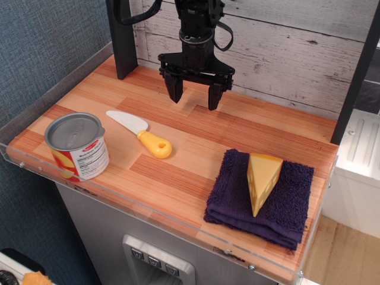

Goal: Move the cheese between the can and the yellow knife.

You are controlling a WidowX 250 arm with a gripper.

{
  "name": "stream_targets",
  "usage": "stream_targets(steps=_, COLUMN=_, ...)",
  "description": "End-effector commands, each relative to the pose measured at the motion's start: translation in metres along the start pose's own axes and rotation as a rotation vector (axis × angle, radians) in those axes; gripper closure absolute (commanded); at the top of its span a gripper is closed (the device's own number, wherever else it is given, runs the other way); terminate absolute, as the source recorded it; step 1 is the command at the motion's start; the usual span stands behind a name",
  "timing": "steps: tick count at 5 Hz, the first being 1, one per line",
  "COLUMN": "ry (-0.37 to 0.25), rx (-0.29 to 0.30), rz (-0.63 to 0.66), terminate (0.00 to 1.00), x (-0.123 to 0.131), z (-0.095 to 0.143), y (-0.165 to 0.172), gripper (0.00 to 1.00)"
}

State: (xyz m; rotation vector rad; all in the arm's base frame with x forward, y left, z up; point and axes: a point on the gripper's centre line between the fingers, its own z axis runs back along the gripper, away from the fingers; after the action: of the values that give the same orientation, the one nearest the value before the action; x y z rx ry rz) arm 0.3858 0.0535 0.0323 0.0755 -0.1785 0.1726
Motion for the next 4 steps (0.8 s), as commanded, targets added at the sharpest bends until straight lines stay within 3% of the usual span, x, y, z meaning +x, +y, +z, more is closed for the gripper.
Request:
stream_targets(steps=1, ry=0.000, rx=0.000, rz=0.000, terminate=0.00, x=0.000, z=0.000, y=0.000, gripper=0.00)
stream_targets(steps=2, ry=-0.033, rx=0.024, rz=0.024, terminate=0.00, x=0.001, z=0.028, y=0.003, gripper=0.00)
stream_targets(steps=4, ry=-0.129, rx=0.018, rz=0.046, terminate=0.00, x=-0.014, z=0.081, y=-0.006, gripper=0.00)
